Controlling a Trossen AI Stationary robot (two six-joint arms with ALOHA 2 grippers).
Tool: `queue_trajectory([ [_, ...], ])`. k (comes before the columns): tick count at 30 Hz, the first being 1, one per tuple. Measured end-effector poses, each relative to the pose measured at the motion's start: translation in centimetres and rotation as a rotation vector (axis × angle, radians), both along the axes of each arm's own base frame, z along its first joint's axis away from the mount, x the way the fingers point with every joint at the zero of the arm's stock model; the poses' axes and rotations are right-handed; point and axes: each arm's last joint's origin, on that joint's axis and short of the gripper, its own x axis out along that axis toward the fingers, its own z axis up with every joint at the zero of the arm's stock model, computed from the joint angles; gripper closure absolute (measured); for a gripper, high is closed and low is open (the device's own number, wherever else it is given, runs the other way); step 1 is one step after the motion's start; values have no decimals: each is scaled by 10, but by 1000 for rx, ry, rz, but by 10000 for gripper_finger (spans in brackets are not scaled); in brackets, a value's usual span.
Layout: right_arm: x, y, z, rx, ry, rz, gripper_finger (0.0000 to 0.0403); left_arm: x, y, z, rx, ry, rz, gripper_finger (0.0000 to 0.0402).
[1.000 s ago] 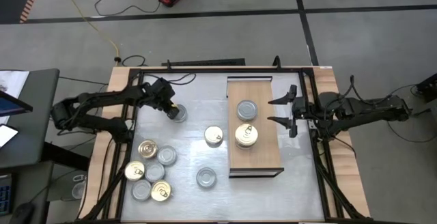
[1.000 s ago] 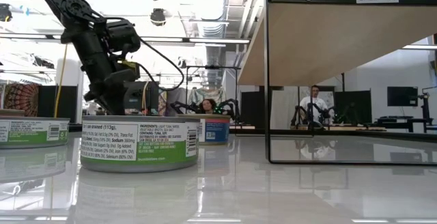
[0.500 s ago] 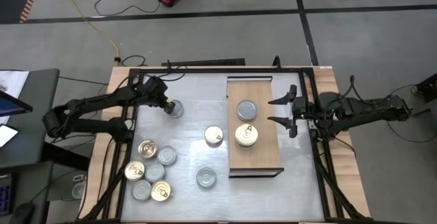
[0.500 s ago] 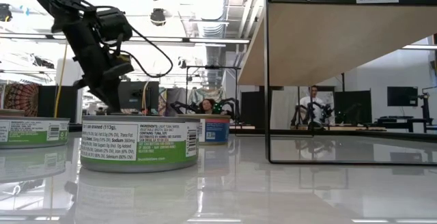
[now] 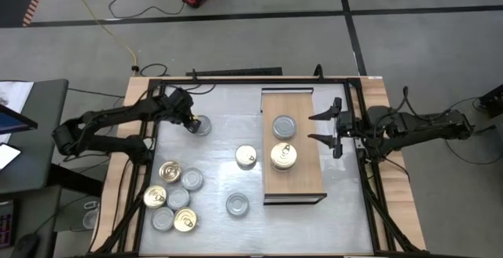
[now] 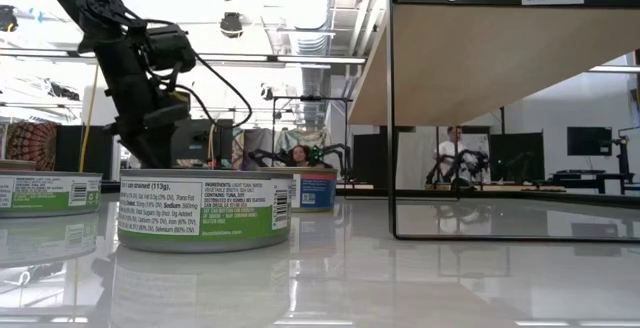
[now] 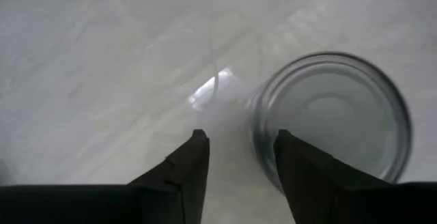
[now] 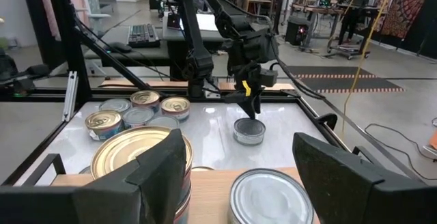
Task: Stack canned seafood by type on shelf
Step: Stack the green tuna can on top of the green tuna can
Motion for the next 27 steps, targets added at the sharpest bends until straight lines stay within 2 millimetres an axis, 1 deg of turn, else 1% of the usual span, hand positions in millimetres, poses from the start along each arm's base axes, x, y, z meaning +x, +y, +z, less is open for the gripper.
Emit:
queue_trajectory([
  [2,0,0,0,0,3,0,108,-2,3,0,-8,-3,-5,258],
  [4,0,0,0,0,3,0,108,-4,5,0,-21,-14,-8,282],
  [10,0,0,0,3,3,0,108,-8,9,0,-50,-35,-28,386],
  [12,0,0,0,3,3,0,108,-8,10,0,-48,-45,-22,394],
  [14,0,0,0,3,3,0,108,-7,11,1,-40,-55,-23,385],
  [16,0,0,0,4,3,0,108,-6,12,2,-30,-71,-16,368],
  [23,0,0,0,8,3,-1,108,-5,12,2,-23,-80,-5,275],
  [25,0,0,0,7,3,-1,108,-5,12,3,-21,-83,-8,263],
  [27,0,0,0,7,3,-1,108,-2,13,1,-15,-90,-16,260],
])
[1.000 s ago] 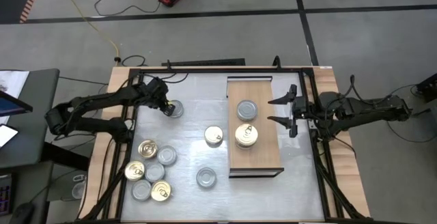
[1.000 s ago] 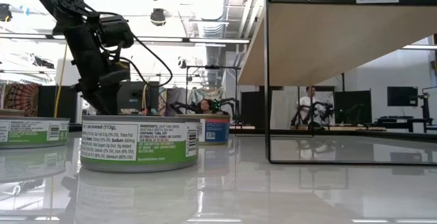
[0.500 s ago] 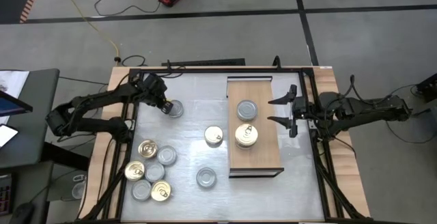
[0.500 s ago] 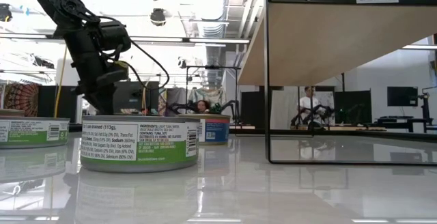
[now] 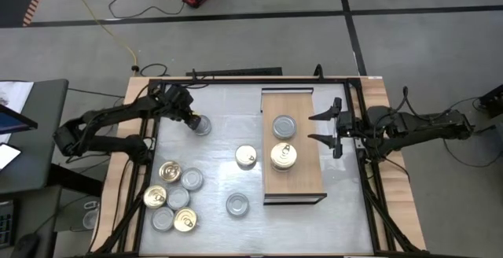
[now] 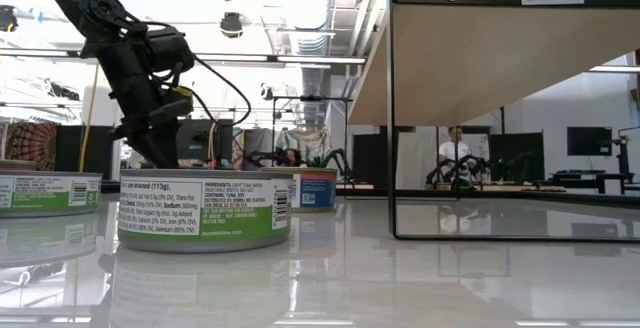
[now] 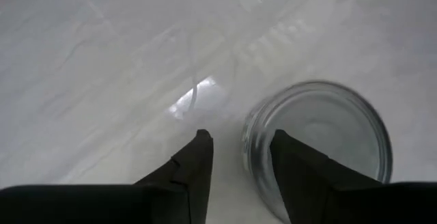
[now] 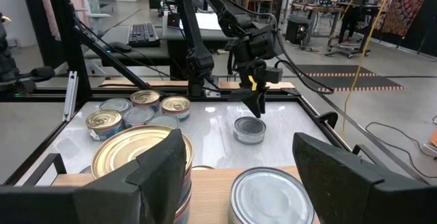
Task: Stack canned seafood by type on shelf
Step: Stack the green tuna can on top of the green tuna can
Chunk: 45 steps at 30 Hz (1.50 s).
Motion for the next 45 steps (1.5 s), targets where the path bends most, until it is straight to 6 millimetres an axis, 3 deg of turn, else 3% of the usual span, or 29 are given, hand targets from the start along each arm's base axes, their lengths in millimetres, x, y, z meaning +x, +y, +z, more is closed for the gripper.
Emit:
queue_trajectory([
  [6,0,0,0,0,3,0,108,6,-5,-19,74,-119,-15,268],
  [13,0,0,0,-1,2,0,108,5,-6,-23,135,-134,-8,290],
  [26,0,0,0,-4,0,0,108,9,-5,-34,118,-57,-137,397],
  [34,0,0,1,-3,-5,1,108,12,-1,-37,105,-89,-97,401],
  [45,0,0,0,-3,-1,0,108,-6,7,-45,40,-16,126,401],
])
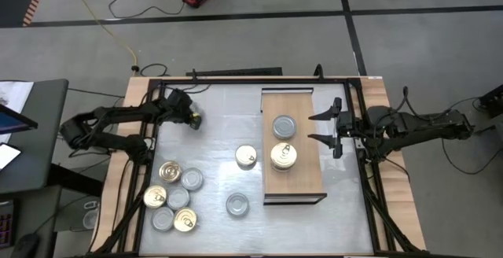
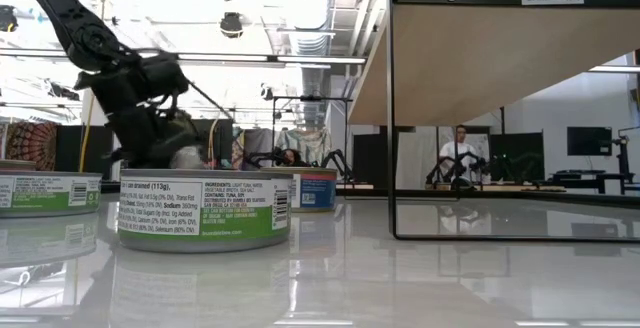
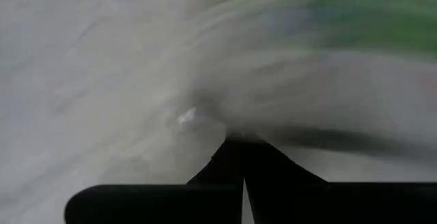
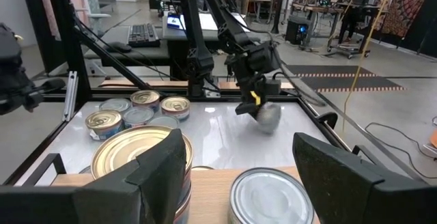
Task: Stack canned seafood by type on shelf
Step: Stack the green tuna can on top of the green tuna can
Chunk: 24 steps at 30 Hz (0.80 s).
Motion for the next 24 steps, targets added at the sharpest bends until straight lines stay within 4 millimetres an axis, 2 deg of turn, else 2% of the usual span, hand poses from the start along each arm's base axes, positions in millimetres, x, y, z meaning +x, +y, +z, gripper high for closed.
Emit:
queue_trajectory([
  [5,0,0,0,3,0,0,108,-3,-1,-2,-25,21,-1,401],
  [10,0,0,0,7,0,-1,108,-1,-6,7,0,38,-70,401],
  [14,0,0,0,7,0,-1,108,8,-19,27,-11,19,-204,401],
  [17,0,0,0,9,0,-1,108,22,-31,57,107,1,-294,401],
  [20,0,0,0,11,-3,-1,108,31,-39,81,271,77,-249,400],
  [24,2,0,0,11,-6,-1,108,35,-33,88,340,232,-167,369],
])
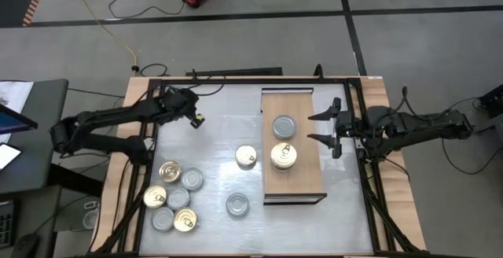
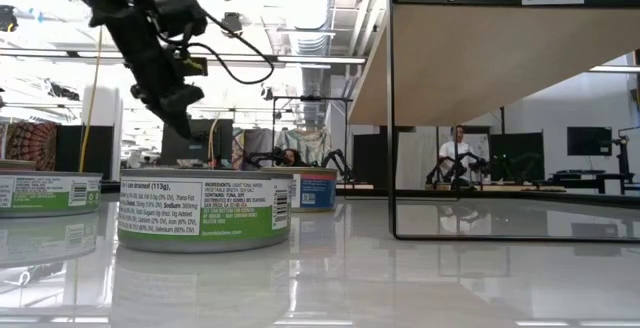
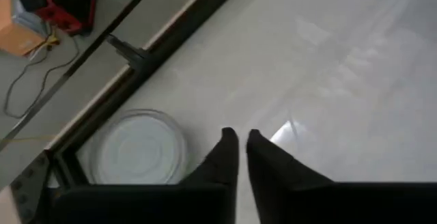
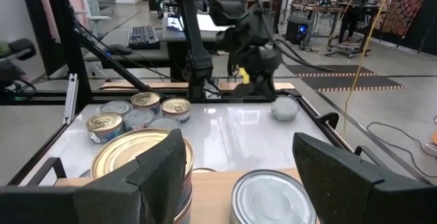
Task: Stack canned seafood by type on shelf
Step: Stack the green tuna can on top of the green tuna can
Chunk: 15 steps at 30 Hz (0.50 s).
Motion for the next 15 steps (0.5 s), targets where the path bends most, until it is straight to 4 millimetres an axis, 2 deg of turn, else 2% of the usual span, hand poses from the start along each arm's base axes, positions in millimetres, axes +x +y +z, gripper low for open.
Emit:
queue_trajectory([
  [3,3,0,0,-2,1,0,108,4,11,-5,-6,39,47,322],
  [8,7,1,-1,-23,8,2,108,0,34,-23,45,200,175,254],
  [11,7,0,-2,-41,11,2,108,-4,45,-32,18,260,201,237],
  [15,7,0,0,-57,-4,2,108,-13,59,-41,-8,301,250,233],
])
